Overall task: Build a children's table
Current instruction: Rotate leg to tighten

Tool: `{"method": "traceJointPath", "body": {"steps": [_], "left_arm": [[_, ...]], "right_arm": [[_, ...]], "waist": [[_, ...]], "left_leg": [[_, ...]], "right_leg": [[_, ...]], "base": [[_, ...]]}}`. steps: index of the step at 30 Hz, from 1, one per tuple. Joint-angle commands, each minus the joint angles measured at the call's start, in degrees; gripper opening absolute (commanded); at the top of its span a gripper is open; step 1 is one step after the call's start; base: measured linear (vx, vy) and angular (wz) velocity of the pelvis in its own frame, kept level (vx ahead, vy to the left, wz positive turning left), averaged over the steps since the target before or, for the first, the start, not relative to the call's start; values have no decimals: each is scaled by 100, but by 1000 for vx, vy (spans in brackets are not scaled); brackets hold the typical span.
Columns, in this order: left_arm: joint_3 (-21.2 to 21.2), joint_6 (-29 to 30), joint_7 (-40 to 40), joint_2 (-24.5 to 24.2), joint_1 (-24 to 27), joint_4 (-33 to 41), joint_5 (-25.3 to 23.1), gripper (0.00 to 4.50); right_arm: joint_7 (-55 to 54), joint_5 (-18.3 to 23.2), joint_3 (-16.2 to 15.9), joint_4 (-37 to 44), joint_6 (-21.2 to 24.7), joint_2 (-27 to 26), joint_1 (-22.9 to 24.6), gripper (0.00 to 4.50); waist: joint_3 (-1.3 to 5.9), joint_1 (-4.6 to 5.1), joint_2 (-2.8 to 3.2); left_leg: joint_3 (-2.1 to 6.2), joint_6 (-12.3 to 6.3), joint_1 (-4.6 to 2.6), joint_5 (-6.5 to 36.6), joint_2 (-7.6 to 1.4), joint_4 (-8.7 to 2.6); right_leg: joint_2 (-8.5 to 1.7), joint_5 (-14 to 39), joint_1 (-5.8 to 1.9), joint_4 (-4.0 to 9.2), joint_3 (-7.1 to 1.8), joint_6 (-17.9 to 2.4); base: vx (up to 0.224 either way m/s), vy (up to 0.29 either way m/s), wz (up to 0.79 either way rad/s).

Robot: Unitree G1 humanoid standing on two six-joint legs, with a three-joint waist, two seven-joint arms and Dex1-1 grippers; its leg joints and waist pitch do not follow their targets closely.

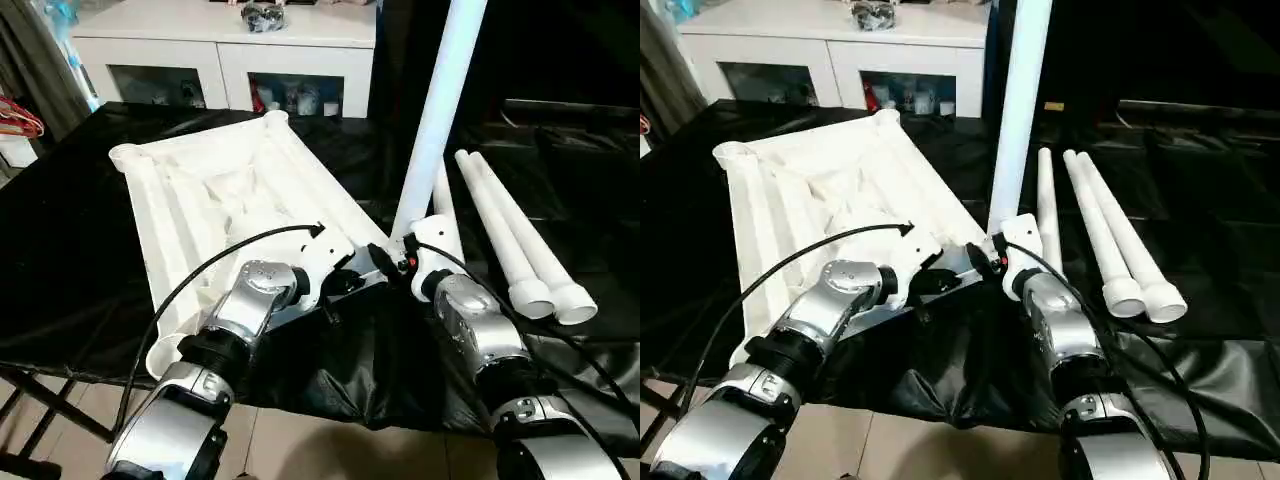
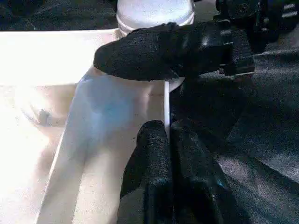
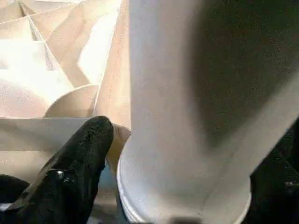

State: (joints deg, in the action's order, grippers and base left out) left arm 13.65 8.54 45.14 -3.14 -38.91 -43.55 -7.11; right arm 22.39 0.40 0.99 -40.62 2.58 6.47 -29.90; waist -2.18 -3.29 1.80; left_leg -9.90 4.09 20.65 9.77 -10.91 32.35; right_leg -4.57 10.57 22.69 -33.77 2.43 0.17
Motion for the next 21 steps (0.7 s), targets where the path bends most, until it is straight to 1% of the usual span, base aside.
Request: {"method": "traceJointPath", "body": {"steps": [1,2,3,4,5,6,7,8,9,10,11,12,13,14,16,17,19,20,21], "left_arm": [[79,-218,-60,261,-165,-23,128,28],[53,-198,-14,252,-165,-12,163,45],[-12,-156,112,228,-162,27,244,56],[-52,-139,121,209,-158,62,259,56],[-61,-134,119,205,-157,70,261,59],[-98,-159,104,166,-146,112,271,66],[-110,-204,82,144,-140,122,269,78],[-120,-236,60,126,-136,123,267,90],[-181,-353,77,0,-91,147,303,90],[-189,-364,97,-20,-81,155,314,90],[-232,-397,125,-81,-47,183,345,90],[-257,-420,145,-119,-27,199,369,90],[-335,-393,208,-209,17,263,445,90],[-393,-370,260,-295,56,324,498,90],[-430,-345,312,-435,113,405,531,90],[-409,-336,341,-520,145,445,507,90],[-379,-295,500,-761,237,583,483,90],[-378,-294,508,-771,241,589,483,90],[-391,-258,732,-1059,306,727,509,90]], "right_arm": [[444,1,-437,264,182,-36,221,383],[498,-9,-446,379,186,27,274,385],[632,-25,-461,631,203,169,395,385],[725,0,-452,760,223,245,458,385],[743,6,-450,787,227,260,471,385],[824,40,-421,922,243,340,531,385],[863,59,-401,986,256,372,557,385],[886,75,-389,1039,276,395,576,385],[987,134,-343,1311,353,537,673,385],[1005,142,-341,1351,366,560,688,385],[1076,178,-334,1469,398,626,732,385],[1124,207,-336,1566,435,671,768,385],[1224,258,-314,1697,445,758,809,385],[1281,286,-285,1777,435,828,832,385],[1336,333,-214,1844,467,912,846,385],[1360,357,-188,1839,480,948,842,385],[1484,427,-170,1842,501,1043,844,385],[1491,431,-170,1844,504,1047,845,385],[1684,502,-171,1907,560,1162,878,385]], "waist": [[254,4,-37],[256,-9,-46],[275,-57,-62],[297,-70,-55],[308,-75,-52],[317,-71,-52],[332,-64,-58],[332,-64,-58],[353,-68,-76],[366,-64,-72],[378,-70,-60],[373,-59,-70],[376,-67,-83],[376,-67,-83],[374,-76,-98],[344,-69,-96],[330,-81,-107],[326,-87,-98],[320,-96,-106]], "left_leg": [[42,-164,-45,2103,-157,-417],[33,-185,-46,2051,-159,-414],[14,-248,-49,1832,-167,-388],[8,-301,-16,1622,-165,-370],[13,-335,14,1478,-168,-360],[25,-387,67,1250,-166,-350],[32,-442,85,1042,-167,-326],[32,-442,85,1042,-167,-326],[26,-567,79,795,-155,-290],[25,-619,78,709,-152,-270],[24,-699,83,560,-151,-256],[18,-782,90,515,-145,-246],[16,-822,88,525,-153,-237],[16,-822,88,525,-153,-237],[9,-859,98,526,-158,-223],[3,-834,87,656,-161,-240],[0,-685,56,930,-184,-266],[3,-658,54,963,-193,-271],[5,-610,57,983,-195,-277]], "right_leg": [[-300,2168,-164,560,-181,-913],[-292,2108,-172,562,-182,-910],[-300,1835,-178,536,-196,-992],[-304,1518,-202,493,-199,-1087],[-306,1319,-229,465,-192,-1120],[-312,980,-265,419,-176,-1185],[-303,600,-280,373,-168,-1229],[-303,600,-280,373,-168,-1229],[-291,98,-302,325,-160,-1345],[-289,-84,-307,300,-161,-1393],[-287,-398,-322,267,-158,-1473],[-287,-551,-318,261,-153,-1522],[-298,-568,-323,248,-150,-1567],[-298,-568,-323,248,-150,-1567],[-291,-477,-303,239,-145,-1595],[-284,-204,-280,269,-139,-1579],[-297,409,-261,309,-148,-1488],[-306,485,-258,310,-155,-1478],[-305,583,-256,309,-159,-1434]], "base": [[0,0,0],[0,0,0],[0,0,0],[0,0,0],[0,0,0],[0,0,0],[0,0,0],[0,0,0],[52,7,-1],[52,7,-1],[0,0,0],[0,0,0],[0,0,0],[0,0,0],[0,0,0],[0,0,0],[0,0,0],[0,0,0],[0,0,0]]}}
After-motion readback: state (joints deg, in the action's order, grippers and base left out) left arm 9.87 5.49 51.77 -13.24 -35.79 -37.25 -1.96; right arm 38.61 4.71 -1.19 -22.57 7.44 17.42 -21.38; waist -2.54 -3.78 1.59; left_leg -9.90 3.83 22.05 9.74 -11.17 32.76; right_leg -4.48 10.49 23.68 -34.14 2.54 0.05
